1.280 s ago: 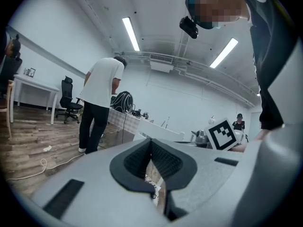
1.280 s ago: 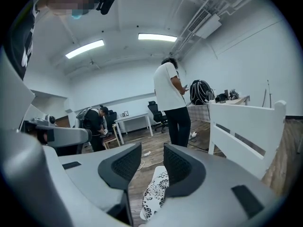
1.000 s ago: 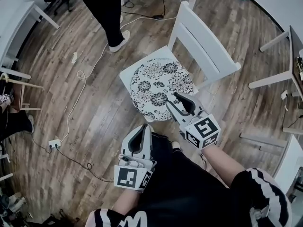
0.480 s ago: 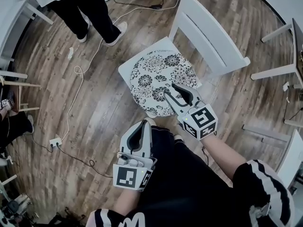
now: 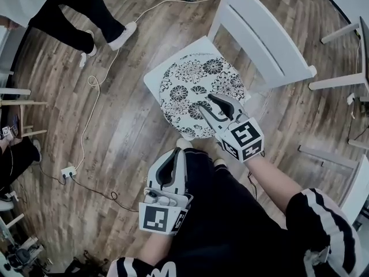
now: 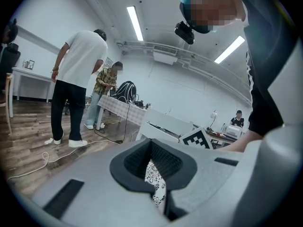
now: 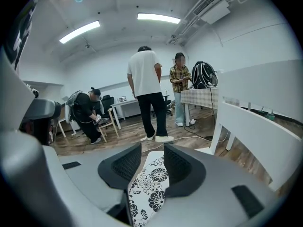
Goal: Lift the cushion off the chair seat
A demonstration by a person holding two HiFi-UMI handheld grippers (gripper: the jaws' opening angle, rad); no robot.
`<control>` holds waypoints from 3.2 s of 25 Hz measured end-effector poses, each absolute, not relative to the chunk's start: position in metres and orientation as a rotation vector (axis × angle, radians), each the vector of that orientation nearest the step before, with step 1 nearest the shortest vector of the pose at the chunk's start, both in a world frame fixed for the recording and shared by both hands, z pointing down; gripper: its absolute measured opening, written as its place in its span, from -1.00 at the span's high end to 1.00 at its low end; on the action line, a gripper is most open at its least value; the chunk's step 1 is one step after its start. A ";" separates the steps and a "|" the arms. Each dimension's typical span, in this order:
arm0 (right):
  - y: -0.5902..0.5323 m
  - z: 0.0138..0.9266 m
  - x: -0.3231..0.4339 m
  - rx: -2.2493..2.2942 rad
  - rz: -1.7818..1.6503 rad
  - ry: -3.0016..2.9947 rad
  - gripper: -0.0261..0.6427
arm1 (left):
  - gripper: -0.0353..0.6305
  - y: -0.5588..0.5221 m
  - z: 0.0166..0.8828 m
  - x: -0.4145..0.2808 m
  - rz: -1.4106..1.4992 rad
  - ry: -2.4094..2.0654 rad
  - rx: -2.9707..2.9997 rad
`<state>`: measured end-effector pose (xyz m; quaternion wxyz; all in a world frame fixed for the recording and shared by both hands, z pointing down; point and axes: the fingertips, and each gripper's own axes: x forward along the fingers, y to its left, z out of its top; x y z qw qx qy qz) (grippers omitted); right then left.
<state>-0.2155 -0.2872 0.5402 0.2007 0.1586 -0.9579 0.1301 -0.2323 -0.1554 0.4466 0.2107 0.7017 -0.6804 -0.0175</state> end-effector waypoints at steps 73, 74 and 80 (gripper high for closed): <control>-0.342 0.810 -0.235 0.486 0.430 -2.178 0.49 | 0.89 -0.148 0.547 -0.248 -0.063 -1.768 1.805; -0.343 0.812 -0.235 0.480 0.426 -2.171 0.49 | 0.89 -0.148 0.548 -0.248 -0.065 -1.768 1.805; -0.339 0.823 -0.234 0.439 0.409 -2.142 0.49 | 0.89 -0.151 0.549 -0.245 -0.071 -1.764 1.800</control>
